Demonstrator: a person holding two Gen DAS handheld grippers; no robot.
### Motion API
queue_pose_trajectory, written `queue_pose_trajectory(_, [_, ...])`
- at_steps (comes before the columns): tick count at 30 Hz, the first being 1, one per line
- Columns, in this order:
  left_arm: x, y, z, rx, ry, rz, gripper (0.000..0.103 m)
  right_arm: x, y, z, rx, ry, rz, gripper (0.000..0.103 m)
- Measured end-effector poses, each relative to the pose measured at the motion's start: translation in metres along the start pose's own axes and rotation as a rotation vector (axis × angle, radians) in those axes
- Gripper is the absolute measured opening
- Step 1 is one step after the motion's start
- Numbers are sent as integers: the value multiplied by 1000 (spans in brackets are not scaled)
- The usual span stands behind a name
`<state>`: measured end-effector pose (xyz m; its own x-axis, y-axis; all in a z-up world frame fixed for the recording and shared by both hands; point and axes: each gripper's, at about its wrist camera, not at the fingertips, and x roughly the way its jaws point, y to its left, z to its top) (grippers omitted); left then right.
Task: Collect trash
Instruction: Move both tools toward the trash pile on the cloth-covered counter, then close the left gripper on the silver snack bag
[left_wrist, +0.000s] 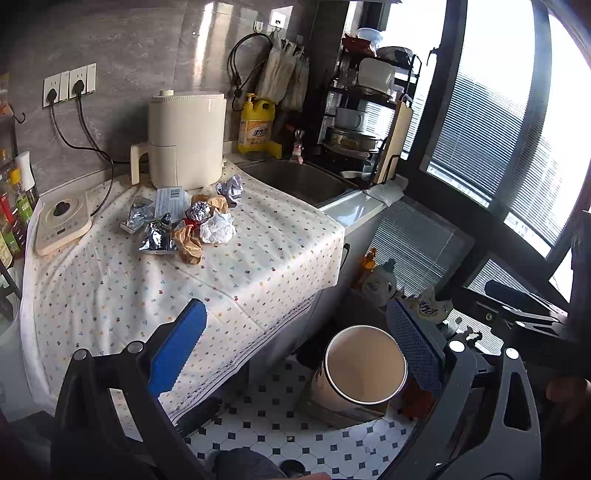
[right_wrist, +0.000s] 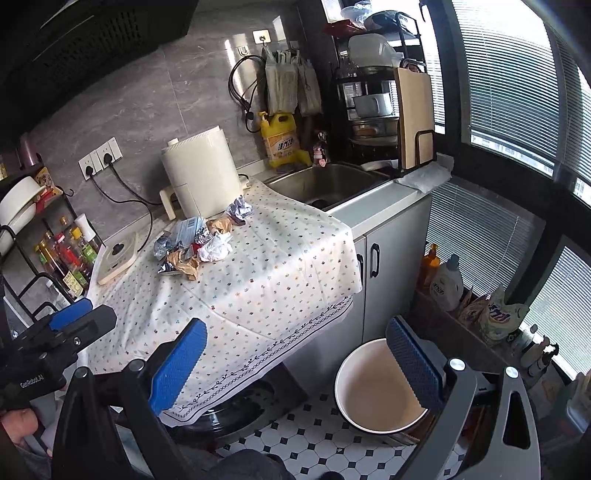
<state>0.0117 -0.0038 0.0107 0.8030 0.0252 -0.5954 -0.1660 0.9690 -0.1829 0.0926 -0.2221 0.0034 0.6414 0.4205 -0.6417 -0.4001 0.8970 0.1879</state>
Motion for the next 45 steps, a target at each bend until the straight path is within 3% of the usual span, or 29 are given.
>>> queue_pose_trajectory(4, [5,6,5,-7,6,-7,97,6,2,5,24,12,7,95])
queue_pose_trajectory(12, [27,29,24,-16,-16,-21,97,38,13,25,-16,17,-64,95])
queue_pose_trajectory(19, [56,69,47,-41,1,-17,97,82,39,47,-28,43,-17,95])
queue_pose_trajectory(28, [100,142,61,-102,1,24,96,175,87,63,-81,129,90,91])
queue_pose_trajectory(34, [137,195,66,-172,60,34,74,234,125,65,-102,219,186,77])
queue_pose_trajectory(40, [172,231,68,-205,124,27,62,272,165,67,-145,269,248,77])
queue_pose_trajectory(45, [205,254,67,-190,181,18,61,308,190,65,-163,318,274,77])
